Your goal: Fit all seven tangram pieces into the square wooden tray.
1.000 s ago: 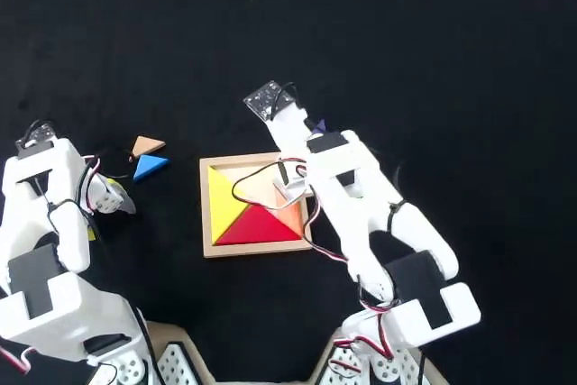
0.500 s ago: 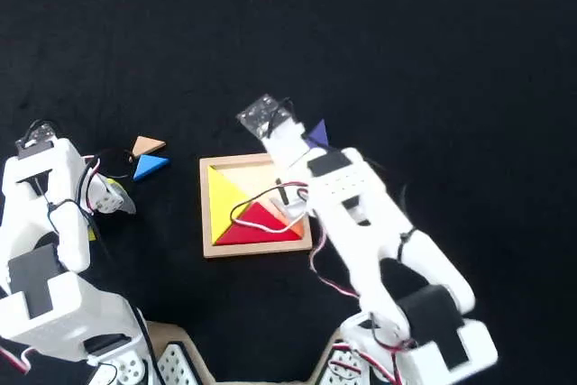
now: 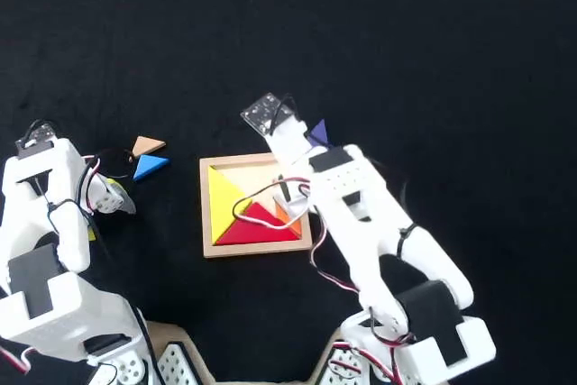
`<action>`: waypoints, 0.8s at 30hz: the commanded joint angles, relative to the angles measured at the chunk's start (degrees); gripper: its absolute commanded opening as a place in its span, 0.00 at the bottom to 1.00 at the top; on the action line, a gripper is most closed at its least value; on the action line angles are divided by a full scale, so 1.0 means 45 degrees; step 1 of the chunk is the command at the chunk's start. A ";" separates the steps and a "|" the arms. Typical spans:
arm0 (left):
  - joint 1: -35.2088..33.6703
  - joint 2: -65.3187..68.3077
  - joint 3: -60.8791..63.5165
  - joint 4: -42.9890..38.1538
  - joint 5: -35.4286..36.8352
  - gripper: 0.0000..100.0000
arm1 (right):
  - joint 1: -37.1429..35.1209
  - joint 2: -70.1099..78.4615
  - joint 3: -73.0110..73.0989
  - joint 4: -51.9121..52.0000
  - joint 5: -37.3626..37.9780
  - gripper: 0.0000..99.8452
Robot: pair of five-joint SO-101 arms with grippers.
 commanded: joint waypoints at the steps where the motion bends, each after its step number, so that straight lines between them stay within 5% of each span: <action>1: 0.0322 -0.0020 0.0088 -0.0254 0.0039 0.26 | 0.0234 -0.0440 0.0010 -0.0625 0.0098 0.01; 9: 0.0322 -0.0020 0.0088 -0.0234 0.0039 0.26 | 0.0274 0.0498 -0.0928 0.0020 0.0098 0.01; 13: 0.0322 -0.0020 0.0088 -0.0234 0.0039 0.26 | 0.1133 -0.1748 -0.1670 0.1465 -0.0352 0.01; 18: 0.0322 -0.0020 0.0088 -0.0234 0.0020 0.26 | 0.2462 -0.4581 0.0029 0.0332 -0.1250 0.01; 24: 0.0322 -0.0020 0.0088 -0.0234 0.0020 0.26 | 0.2520 -0.2295 -0.1299 0.0059 -0.0567 0.02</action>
